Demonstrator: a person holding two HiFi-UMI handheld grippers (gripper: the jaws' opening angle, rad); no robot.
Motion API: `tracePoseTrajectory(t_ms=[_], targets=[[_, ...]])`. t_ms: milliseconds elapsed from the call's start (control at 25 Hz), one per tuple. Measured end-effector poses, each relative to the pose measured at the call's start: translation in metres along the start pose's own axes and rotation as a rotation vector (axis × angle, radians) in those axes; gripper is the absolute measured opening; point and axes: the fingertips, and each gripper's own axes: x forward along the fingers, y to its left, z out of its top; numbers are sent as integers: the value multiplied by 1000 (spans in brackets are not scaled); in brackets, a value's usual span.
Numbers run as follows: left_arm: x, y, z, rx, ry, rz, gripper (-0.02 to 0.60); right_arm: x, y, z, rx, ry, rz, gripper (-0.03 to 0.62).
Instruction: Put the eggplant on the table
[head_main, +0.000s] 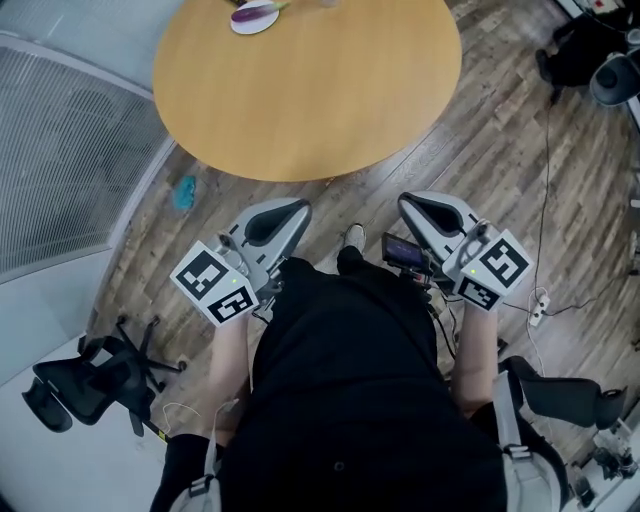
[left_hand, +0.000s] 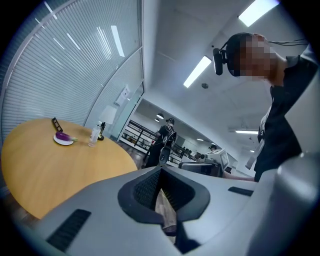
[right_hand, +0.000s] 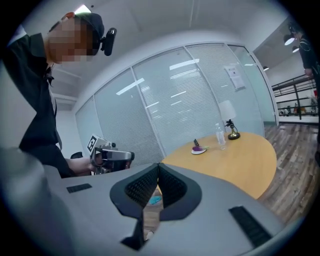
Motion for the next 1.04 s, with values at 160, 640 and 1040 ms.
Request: tracePoseTrajectory(t_ms=[160,640,1040], targets=[[-23,11,-1,-4,-1,8,11,17,14,4,-18,-7,-3,17],[-44,28,3,-6,15,-22,11,39,21,10,2,-20,-75,17],[-36,26,-1,5,28,-24,11,31,15,10,-7,-23,-90,17]])
